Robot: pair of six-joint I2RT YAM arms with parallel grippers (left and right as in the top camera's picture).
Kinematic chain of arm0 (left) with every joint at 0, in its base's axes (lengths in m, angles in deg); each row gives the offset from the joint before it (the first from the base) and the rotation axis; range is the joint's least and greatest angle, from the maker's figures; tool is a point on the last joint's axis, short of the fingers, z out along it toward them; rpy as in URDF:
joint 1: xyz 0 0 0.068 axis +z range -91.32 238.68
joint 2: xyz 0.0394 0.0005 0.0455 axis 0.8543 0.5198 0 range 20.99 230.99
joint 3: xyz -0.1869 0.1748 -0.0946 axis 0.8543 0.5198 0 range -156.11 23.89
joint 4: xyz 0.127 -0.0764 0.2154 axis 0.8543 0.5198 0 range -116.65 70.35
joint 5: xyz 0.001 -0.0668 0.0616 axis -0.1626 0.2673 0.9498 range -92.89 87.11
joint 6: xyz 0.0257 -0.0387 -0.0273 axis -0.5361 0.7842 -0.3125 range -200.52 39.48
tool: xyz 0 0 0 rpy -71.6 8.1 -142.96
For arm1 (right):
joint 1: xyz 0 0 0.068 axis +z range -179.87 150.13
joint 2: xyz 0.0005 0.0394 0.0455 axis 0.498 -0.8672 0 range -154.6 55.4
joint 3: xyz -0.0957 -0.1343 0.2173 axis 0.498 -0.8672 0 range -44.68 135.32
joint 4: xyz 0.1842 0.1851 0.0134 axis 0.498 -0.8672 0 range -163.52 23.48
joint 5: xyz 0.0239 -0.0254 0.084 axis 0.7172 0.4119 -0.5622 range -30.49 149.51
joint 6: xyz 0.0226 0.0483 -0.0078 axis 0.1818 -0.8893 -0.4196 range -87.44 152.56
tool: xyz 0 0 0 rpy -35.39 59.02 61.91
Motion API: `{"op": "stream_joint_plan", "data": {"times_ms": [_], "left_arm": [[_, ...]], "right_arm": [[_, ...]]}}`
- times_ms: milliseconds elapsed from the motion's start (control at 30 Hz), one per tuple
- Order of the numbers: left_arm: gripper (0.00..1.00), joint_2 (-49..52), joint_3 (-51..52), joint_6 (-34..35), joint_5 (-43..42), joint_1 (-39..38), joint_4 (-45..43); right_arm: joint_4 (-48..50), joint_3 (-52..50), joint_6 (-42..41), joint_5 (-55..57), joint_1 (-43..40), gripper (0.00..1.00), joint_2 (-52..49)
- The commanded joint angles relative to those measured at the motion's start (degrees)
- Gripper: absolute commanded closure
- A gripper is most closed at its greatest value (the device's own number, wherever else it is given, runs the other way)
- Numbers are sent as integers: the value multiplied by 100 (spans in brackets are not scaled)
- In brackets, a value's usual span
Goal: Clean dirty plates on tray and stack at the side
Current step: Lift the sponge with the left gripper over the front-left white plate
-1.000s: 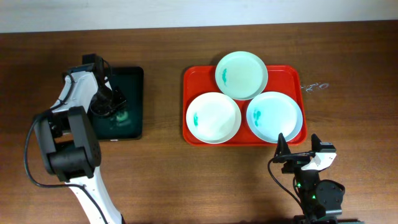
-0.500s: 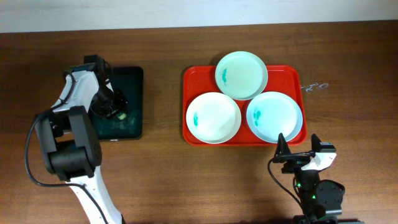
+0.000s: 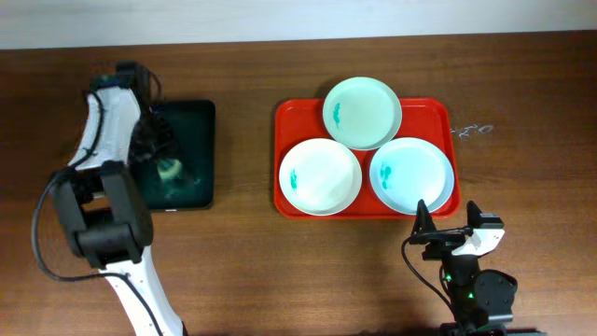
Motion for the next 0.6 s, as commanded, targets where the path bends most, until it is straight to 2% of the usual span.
{"op": "stream_joint_plan", "data": {"times_ms": [0,33,67,133,200,233,267,300,367,433,500,567], "left_arm": [[100,-79,-1965,-33,-833,35,1034],[100,-79,-2695,-35,-968,35,1412],[100,-79,-2979,-35,-964,35,1515],[100,-33,-2719,-31,-699,-28,1495],[100,-22,-1185,-31,-302,-205,664],[100,-22,-20,-33,-302,-262,-122],[100,-22,306,-33,-302,-254,-278],[100,-28,293,-94,-323,-188,-155],[100,-210,-369,-160,-332,-92,535],[100,-566,-1012,-562,-752,-162,957],[100,-988,-1080,-597,-1314,-341,992],[100,-1038,-1051,-859,-1812,-870,986]], "right_arm": [[-20,-46,55,48,-35,2,39],[-20,-46,55,48,-35,1,39],[-20,-46,55,48,-35,2,39],[-20,-46,55,48,-35,1,39],[-20,-46,55,48,-35,2,39],[-20,-46,55,48,-35,2,39],[-20,-46,55,48,-35,2,39],[-20,-46,55,48,-35,2,39],[-20,-46,55,48,-35,2,39],[-20,-46,55,48,-35,1,39],[-20,-46,55,48,-35,2,39],[-20,-46,55,48,-35,2,39]]}}
